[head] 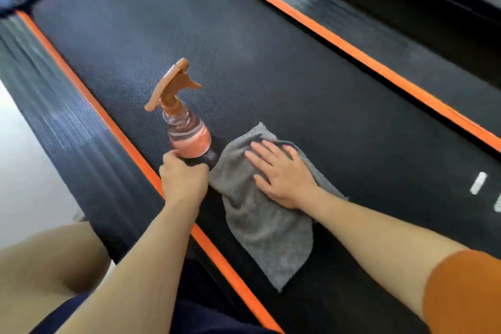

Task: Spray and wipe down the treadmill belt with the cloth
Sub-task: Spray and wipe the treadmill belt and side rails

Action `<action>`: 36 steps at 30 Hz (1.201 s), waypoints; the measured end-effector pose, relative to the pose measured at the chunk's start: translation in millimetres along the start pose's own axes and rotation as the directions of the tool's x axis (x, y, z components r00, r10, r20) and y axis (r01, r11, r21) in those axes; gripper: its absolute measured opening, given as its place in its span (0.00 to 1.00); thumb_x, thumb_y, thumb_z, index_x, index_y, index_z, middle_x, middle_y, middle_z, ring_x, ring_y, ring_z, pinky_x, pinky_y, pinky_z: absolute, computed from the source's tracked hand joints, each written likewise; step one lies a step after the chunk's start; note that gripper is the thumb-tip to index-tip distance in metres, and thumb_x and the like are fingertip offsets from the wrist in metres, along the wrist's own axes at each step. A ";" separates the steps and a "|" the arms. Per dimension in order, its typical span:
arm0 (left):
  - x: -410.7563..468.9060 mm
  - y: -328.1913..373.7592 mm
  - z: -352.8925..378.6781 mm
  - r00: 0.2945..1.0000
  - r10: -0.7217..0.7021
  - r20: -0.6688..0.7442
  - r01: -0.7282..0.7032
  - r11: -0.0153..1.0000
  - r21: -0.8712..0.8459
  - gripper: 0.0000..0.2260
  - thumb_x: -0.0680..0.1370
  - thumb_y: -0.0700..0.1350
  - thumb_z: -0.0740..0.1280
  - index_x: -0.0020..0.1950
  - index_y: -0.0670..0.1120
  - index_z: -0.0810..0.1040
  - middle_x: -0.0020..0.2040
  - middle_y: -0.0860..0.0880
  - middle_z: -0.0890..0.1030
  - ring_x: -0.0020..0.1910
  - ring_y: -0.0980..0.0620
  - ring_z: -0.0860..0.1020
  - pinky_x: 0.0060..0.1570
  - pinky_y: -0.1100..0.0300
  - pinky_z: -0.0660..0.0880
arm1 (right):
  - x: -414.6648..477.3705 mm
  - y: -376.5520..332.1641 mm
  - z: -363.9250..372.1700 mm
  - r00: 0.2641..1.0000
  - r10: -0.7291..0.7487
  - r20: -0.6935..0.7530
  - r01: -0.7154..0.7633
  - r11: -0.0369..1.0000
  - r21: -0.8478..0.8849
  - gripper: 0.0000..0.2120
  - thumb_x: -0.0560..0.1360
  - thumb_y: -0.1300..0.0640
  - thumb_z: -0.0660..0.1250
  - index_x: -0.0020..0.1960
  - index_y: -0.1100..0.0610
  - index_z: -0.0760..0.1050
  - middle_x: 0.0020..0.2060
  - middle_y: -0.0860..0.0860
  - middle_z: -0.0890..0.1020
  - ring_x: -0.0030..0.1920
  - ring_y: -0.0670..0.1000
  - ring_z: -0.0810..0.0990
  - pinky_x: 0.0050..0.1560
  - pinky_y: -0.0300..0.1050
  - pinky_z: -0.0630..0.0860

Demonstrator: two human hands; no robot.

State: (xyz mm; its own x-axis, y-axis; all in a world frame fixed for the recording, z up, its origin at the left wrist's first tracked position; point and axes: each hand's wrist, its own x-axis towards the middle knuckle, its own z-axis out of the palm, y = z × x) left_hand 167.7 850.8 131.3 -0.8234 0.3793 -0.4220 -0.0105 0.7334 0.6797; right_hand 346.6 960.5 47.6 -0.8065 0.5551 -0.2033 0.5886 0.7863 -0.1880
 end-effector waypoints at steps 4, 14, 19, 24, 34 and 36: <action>4.7 25.7 -8.9 0.975 0.160 -0.156 -0.198 0.941 -0.274 0.31 0.73 0.42 0.71 0.73 0.54 0.64 0.66 0.53 0.72 0.62 0.51 0.75 0.64 0.54 0.72 | -1.9 51.1 -16.2 0.887 0.454 -0.081 -0.447 0.890 0.096 0.30 0.80 0.41 0.42 0.81 0.47 0.50 0.81 0.46 0.51 0.80 0.48 0.48 0.78 0.57 0.48; 21.8 61.7 -8.8 0.746 0.665 -0.036 -0.665 0.746 -0.018 0.15 0.73 0.54 0.64 0.59 0.63 0.80 0.53 0.57 0.82 0.51 0.48 0.79 0.54 0.51 0.76 | -23.7 1.9 1.7 0.955 0.248 -0.161 -0.236 0.968 0.088 0.27 0.78 0.47 0.52 0.73 0.55 0.71 0.74 0.52 0.70 0.74 0.53 0.67 0.68 0.60 0.67; 8.3 52.5 5.3 0.658 0.724 0.207 -0.734 0.556 0.390 0.17 0.68 0.68 0.65 0.53 0.65 0.82 0.51 0.58 0.71 0.56 0.45 0.71 0.50 0.48 0.74 | -18.6 67.8 -26.6 0.851 0.525 -0.032 -0.520 0.848 0.099 0.29 0.81 0.41 0.47 0.81 0.47 0.53 0.80 0.46 0.53 0.80 0.48 0.50 0.75 0.60 0.51; 10.6 64.4 12.1 0.510 0.817 0.268 -0.846 0.422 0.325 0.22 0.73 0.65 0.58 0.32 0.50 0.77 0.32 0.57 0.77 0.38 0.52 0.76 0.48 0.48 0.74 | -9.8 75.2 -73.9 0.724 0.679 0.119 -0.689 0.709 0.147 0.37 0.79 0.40 0.58 0.81 0.47 0.43 0.81 0.48 0.42 0.80 0.50 0.38 0.76 0.66 0.47; -38.6 65.0 20.0 0.639 0.646 0.417 -0.769 0.551 0.324 0.09 0.75 0.54 0.59 0.44 0.53 0.77 0.39 0.52 0.79 0.42 0.42 0.78 0.44 0.49 0.76 | -6.5 -52.5 -107.3 0.956 0.255 -0.141 0.075 0.252 0.965 0.56 0.63 0.45 0.79 0.81 0.44 0.48 0.80 0.40 0.50 0.76 0.37 0.55 0.77 0.52 0.60; -34.9 63.9 20.7 0.603 0.634 0.484 -0.794 0.537 0.286 0.13 0.76 0.52 0.58 0.56 0.51 0.77 0.42 0.53 0.74 0.42 0.43 0.76 0.48 0.48 0.76 | -1.0 -58.5 -98.7 0.923 0.366 -0.123 0.100 0.083 0.992 0.56 0.63 0.48 0.80 0.80 0.44 0.49 0.78 0.41 0.57 0.74 0.36 0.61 0.74 0.46 0.64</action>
State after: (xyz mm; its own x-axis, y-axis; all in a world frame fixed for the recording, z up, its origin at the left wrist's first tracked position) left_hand 207.5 896.1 177.1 -0.2293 0.9667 -0.1138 0.8100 0.2543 0.5284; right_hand 307.5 940.7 153.6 -0.5356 0.8331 -0.1381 0.0233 -0.1489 -0.9886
